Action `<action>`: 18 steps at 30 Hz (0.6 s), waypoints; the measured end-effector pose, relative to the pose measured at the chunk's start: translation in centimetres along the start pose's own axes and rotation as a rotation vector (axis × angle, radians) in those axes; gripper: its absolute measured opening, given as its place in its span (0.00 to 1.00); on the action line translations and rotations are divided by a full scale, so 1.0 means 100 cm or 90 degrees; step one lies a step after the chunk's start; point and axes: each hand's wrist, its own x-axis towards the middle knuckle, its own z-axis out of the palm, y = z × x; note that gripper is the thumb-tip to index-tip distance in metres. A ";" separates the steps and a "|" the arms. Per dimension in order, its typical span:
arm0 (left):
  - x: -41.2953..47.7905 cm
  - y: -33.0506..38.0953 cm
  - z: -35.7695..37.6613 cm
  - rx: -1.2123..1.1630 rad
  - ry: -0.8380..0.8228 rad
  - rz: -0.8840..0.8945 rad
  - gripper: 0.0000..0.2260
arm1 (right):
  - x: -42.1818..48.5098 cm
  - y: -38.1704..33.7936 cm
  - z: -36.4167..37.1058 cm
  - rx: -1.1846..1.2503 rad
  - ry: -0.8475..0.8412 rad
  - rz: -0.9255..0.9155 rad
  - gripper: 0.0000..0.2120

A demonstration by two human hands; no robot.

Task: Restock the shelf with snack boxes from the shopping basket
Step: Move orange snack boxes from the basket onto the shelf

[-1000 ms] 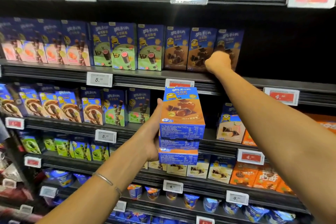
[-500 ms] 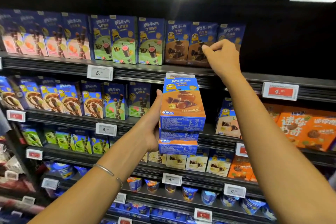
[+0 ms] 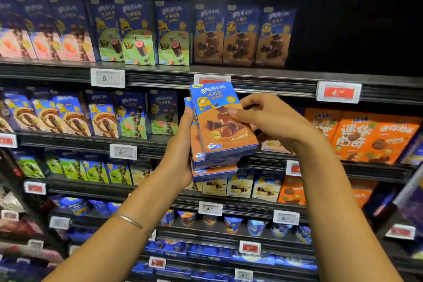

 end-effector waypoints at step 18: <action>-0.003 0.028 0.040 0.087 -0.056 0.144 0.24 | 0.111 -0.011 -0.114 -0.093 0.524 -0.119 0.24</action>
